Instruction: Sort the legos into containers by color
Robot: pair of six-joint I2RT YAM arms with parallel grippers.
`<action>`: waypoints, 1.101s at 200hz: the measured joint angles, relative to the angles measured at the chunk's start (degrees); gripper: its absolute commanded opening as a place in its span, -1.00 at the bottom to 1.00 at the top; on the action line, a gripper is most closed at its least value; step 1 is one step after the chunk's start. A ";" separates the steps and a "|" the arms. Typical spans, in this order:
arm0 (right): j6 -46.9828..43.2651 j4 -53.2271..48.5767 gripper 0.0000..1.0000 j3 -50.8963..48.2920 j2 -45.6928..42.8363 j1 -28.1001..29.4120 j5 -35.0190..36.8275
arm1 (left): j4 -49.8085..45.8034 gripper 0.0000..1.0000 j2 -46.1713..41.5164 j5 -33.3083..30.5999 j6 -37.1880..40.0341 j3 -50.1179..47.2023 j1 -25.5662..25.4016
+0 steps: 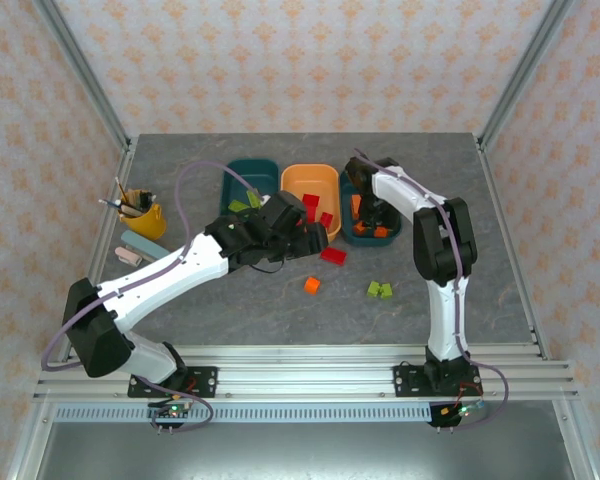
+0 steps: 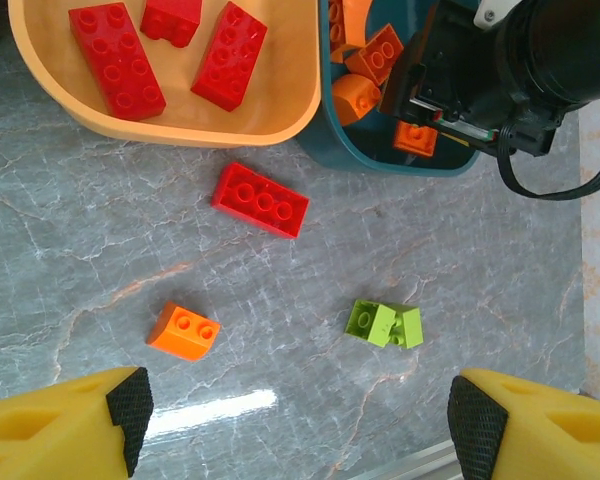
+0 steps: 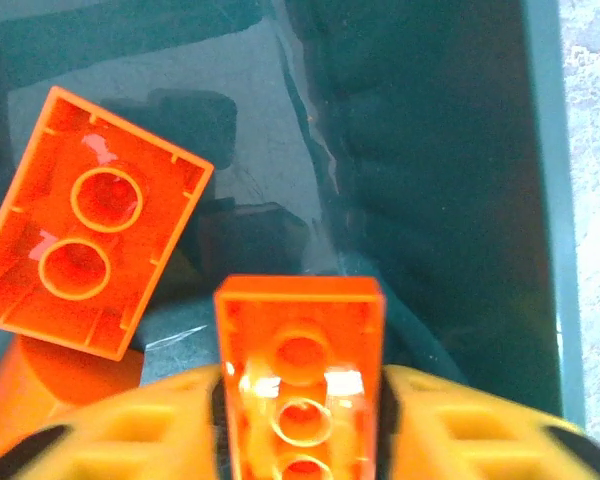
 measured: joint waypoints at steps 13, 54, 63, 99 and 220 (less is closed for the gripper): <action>0.35 -0.39 0.17 0.35 0.00 0.00 0.13 | 0.00 0.62 0.00 0.04 0.37 0.00 -0.15; 0.22 -0.92 0.20 2.67 -1.27 0.04 -0.50 | -0.09 0.61 1.18 0.68 1.46 0.11 -1.20; 0.22 -1.11 0.19 3.34 -2.45 0.11 -0.85 | -0.44 0.61 1.92 1.09 1.64 0.59 -1.38; 0.26 -1.46 0.18 2.97 -14.62 0.74 -1.66 | -1.49 0.60 8.66 2.14 1.03 5.97 -2.89; 11.58 -11.87 0.15 -30.86 -61.68 2.32 -8.72 | -14.60 0.25 36.79 7.69 13.90 32.48 -12.13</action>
